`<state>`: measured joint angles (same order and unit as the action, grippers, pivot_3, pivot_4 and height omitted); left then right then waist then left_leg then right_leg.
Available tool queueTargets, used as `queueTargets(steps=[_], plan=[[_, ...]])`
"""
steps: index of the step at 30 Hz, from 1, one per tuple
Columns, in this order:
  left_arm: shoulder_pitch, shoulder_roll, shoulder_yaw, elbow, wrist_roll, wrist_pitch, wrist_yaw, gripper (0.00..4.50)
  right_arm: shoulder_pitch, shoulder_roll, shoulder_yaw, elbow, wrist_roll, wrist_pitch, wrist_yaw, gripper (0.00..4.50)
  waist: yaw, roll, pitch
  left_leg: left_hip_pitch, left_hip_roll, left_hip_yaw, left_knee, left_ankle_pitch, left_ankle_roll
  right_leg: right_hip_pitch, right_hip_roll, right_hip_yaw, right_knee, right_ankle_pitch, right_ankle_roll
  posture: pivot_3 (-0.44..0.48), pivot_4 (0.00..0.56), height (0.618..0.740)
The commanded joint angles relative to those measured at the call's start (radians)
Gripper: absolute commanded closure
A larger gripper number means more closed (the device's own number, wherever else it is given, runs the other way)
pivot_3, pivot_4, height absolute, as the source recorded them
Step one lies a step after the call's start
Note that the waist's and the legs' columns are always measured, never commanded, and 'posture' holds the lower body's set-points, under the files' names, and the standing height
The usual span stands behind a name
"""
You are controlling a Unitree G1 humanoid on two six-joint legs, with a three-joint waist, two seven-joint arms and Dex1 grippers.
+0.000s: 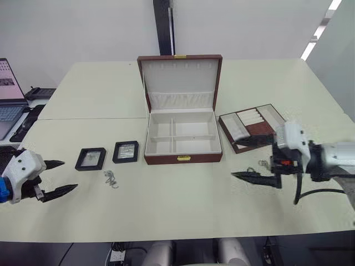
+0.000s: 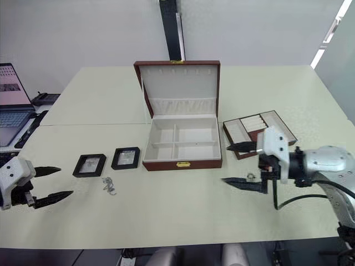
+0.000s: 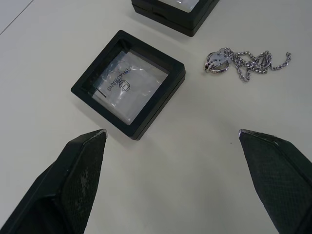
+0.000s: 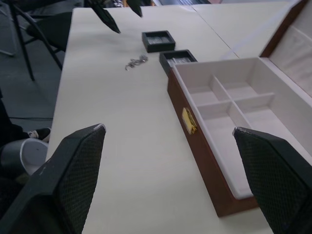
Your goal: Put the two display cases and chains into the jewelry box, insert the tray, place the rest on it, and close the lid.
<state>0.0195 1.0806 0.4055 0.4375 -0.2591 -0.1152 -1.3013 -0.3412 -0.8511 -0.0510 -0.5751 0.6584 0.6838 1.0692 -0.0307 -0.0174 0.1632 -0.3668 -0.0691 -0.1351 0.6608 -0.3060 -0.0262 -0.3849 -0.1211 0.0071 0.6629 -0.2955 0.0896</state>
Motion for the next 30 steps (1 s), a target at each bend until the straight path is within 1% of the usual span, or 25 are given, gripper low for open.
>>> queueTargets(steps=[1, 4, 7, 9, 14, 20, 25, 29, 30], plan=[[-0.030, 0.030, -0.009, 0.014, 0.007, -0.038, -0.013, 0.00, -0.052, 0.025, 0.041, 0.004, 0.009, 0.011, -0.026, 0.05, 0.000, 0.000, 0.000, 0.000, 0.000, 0.000, 0.000, 0.000, 0.000, 0.000, 0.000, 0.000, 0.000, 0.000, 0.000, 0.000, 0.150, 0.740], [-0.077, 0.028, -0.039, 0.037, 0.005, -0.046, -0.040, 0.00, -0.088, 0.054, 0.082, 0.035, -0.003, 0.000, -0.026, 0.05, 0.002, 0.000, 0.000, 0.000, 0.000, 0.000, 0.000, 0.000, 0.000, -0.002, 0.000, 0.000, 0.000, 0.000, 0.000, 0.000, 0.150, 0.740], [-0.159, 0.025, -0.096, 0.107, 0.033, -0.087, -0.065, 0.59, -0.105, 0.074, 0.108, 0.045, -0.005, -0.004, -0.027, 0.00, 0.002, 0.000, 0.000, 0.000, -0.001, 0.000, 0.000, 0.000, 0.000, -0.003, 0.000, 0.000, 0.001, 0.000, 0.000, 0.000, 0.150, 0.740], [-0.223, 0.022, -0.144, 0.159, 0.055, -0.107, -0.088, 1.16, -0.108, 0.082, 0.124, 0.042, -0.009, -0.006, -0.027, 0.00, 0.001, 0.000, 0.000, 0.000, -0.004, 0.000, 0.001, 0.000, 0.000, -0.003, 0.000, 0.000, 0.002, 0.000, 0.000, 0.000, 0.150, 0.740], [-0.355, 0.021, -0.244, 0.298, 0.116, -0.201, -0.145, 1.16, -0.107, 0.094, 0.141, 0.035, -0.011, -0.005, -0.038, 0.00, -0.001, 0.000, 0.000, -0.001, -0.006, 0.001, 0.001, 0.001, -0.003, -0.003, 0.000, -0.001, 0.003, 0.000, 0.000, 0.000, 0.150, 0.740], [-0.486, 0.012, -0.330, 0.473, 0.193, -0.316, -0.152, 1.16, -0.100, 0.099, 0.146, 0.017, 0.000, 0.003, -0.057, 0.00, -0.004, 0.000, 0.000, -0.001, -0.006, 0.001, 0.001, 0.002, -0.003, -0.003, 0.000, -0.004, 0.003, 0.000, 0.000, 0.000, 0.150, 0.740], [-0.538, 0.004, -0.367, 0.561, 0.227, -0.374, -0.151, 1.16, -0.098, 0.102, 0.141, 0.011, 0.007, 0.009, -0.068, 0.00, -0.004, -0.001, 0.000, -0.001, -0.006, 0.000, 0.001, 0.002, -0.003, -0.003, 0.000, -0.004, 0.004, 0.000, 0.000, 0.000, 0.150, 0.740], [-0.549, -0.007, -0.379, 0.586, 0.233, -0.398, -0.157, 1.16, -0.097, 0.103, 0.138, 0.004, 0.013, 0.014, -0.075, 0.00, -0.004, -0.001, 0.000, -0.001, -0.006, 0.000, 0.001, 0.002, -0.003, -0.003, 0.000, -0.005, 0.004, 0.000, 0.000, 0.000, 0.150, 0.740], [-0.551, -0.010, -0.381, 0.591, 0.234, -0.403, -0.157, 1.34, -0.097, 0.104, 0.138, 0.002, 0.014, 0.017, -0.077, 0.00, -0.004, -0.001, 0.000, -0.001, -0.006, 0.000, 0.001, 0.002, -0.003, -0.003, 0.000, -0.005, 0.004, 0.000, 0.000, 0.000, 0.150, 0.740]])
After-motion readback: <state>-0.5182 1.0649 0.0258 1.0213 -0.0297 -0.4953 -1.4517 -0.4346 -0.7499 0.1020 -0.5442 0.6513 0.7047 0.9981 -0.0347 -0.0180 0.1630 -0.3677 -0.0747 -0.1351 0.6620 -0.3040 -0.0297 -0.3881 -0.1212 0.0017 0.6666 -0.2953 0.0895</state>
